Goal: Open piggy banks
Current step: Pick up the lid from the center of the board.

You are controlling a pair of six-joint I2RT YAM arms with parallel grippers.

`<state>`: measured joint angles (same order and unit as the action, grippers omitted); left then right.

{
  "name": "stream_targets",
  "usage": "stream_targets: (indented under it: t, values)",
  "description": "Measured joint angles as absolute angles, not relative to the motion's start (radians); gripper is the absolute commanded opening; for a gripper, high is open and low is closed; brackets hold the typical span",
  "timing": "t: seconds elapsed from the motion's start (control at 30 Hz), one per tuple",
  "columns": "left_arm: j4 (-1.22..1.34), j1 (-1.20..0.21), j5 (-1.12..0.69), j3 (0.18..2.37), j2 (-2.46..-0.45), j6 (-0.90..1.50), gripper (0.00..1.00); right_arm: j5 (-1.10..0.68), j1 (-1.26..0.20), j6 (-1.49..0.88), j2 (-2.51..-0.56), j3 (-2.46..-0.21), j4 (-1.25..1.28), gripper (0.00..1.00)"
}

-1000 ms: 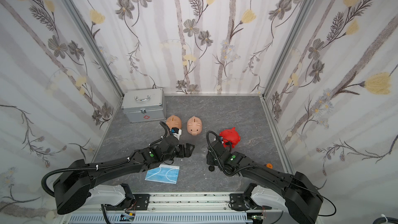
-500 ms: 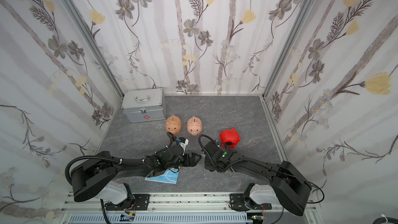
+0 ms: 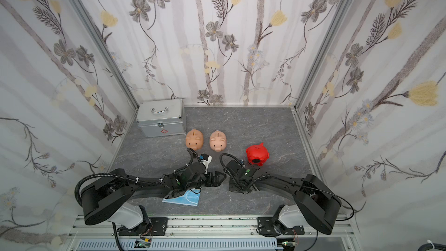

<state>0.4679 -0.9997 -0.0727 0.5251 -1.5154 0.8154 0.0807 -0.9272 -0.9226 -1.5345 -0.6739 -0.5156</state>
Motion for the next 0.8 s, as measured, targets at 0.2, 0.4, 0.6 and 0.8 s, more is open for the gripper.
stream_targets:
  t: [0.2,0.4,0.6,0.8]
  values:
    - [0.467,-0.998,-0.073,0.525,-1.515,0.815,1.0,0.08,-0.928,-0.922,-1.562,-0.675,-0.516,0.14]
    - [0.467,-0.995,-0.075,0.525,-1.515,0.815,1.0,0.085,-0.934,-0.922,-1.585,-0.681,-0.513,0.12]
    - [0.46,-0.994,-0.063,0.525,-1.509,0.812,1.0,0.123,-0.949,-0.922,-1.633,-0.708,-0.553,0.05]
    - [0.442,-0.994,-0.041,0.517,-1.49,0.811,1.0,0.146,-0.963,-0.919,-1.65,-0.724,-0.567,0.0]
